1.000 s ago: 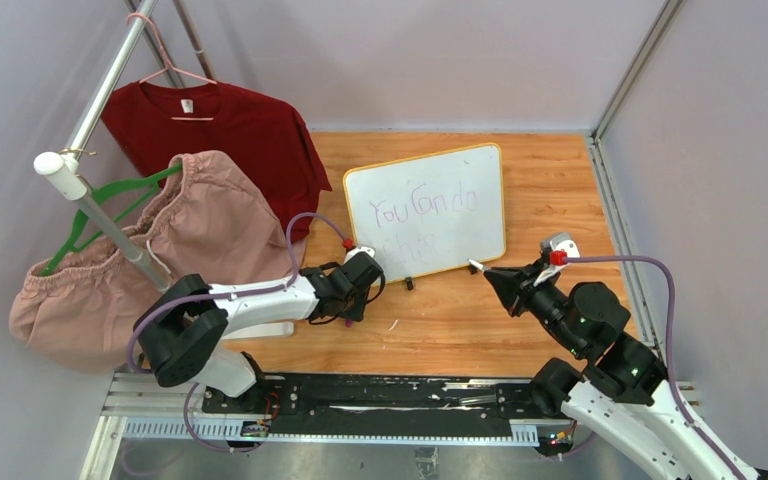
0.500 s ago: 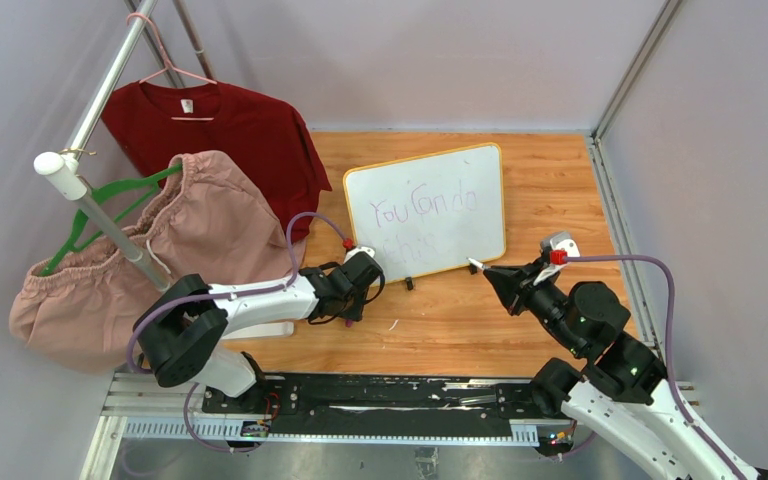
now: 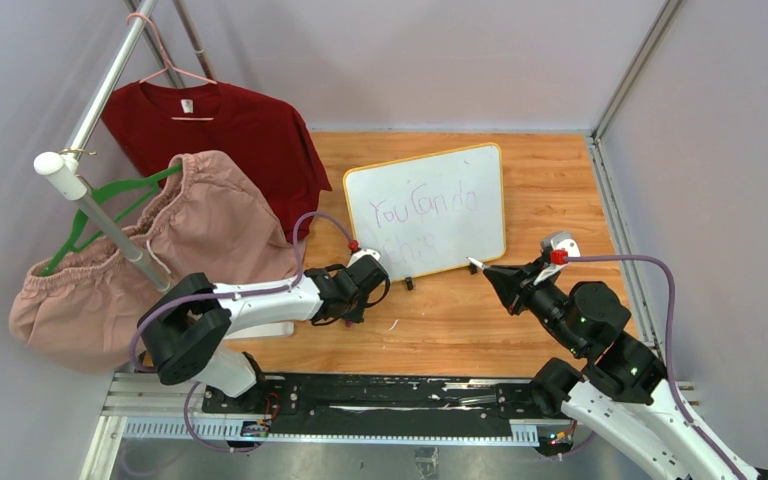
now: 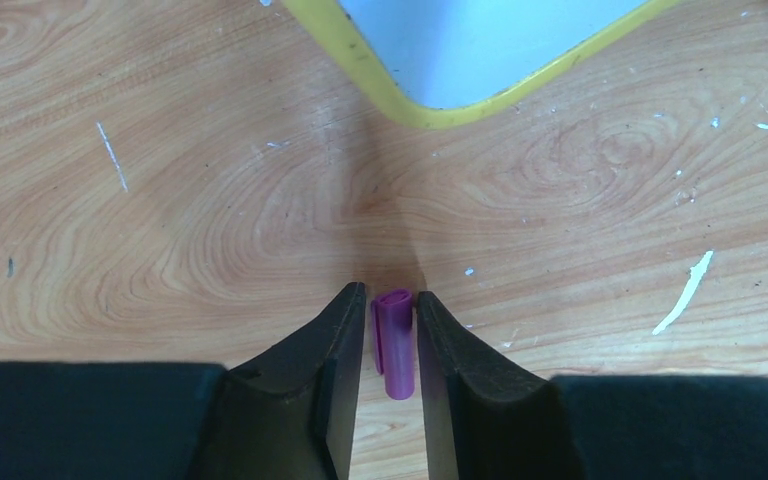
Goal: Write a sentence on the whiteboard
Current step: Close the whiteboard marker at the center of the board.
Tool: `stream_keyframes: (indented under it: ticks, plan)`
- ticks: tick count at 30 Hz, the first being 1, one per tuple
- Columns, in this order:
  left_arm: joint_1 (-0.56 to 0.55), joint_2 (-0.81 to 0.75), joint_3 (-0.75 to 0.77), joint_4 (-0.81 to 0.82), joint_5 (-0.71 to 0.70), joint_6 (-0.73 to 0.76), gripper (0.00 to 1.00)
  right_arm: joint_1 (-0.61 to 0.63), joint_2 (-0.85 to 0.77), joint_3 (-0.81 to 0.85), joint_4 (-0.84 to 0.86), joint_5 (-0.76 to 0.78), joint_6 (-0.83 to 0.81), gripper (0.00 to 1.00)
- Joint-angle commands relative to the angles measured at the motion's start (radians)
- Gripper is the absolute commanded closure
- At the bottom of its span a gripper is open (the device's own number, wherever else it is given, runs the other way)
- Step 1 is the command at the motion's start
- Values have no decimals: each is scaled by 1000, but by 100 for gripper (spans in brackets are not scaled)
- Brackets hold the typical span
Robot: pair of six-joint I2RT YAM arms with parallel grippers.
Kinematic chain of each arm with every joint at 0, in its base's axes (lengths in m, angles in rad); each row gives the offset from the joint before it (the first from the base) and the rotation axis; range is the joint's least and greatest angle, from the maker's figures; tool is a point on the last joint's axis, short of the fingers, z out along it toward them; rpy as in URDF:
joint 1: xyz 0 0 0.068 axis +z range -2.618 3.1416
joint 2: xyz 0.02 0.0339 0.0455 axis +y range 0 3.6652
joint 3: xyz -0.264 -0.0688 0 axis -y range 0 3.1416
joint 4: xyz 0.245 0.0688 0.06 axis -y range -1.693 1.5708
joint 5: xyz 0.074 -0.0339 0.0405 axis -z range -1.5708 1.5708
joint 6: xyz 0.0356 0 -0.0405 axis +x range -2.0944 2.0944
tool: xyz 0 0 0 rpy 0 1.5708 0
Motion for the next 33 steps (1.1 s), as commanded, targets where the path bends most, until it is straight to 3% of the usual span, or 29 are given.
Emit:
stream_keyframes:
  ticks: [1,7,12,25,33]
  plan:
    - [-22,69,-38,-130,17,14,70,-9,-5,10,26,10,1,100]
    - [-26,71,-52,-115,40,15,79,-8,-12,10,21,10,1,100]
    - [-26,6,-71,-108,36,-11,100,-9,-10,15,18,7,2,100]
    - [-24,-341,2,-214,-22,-61,100,-9,6,30,26,-3,4,100]
    - [-19,-571,80,-70,-18,-83,100,-9,37,22,77,-31,13,100]
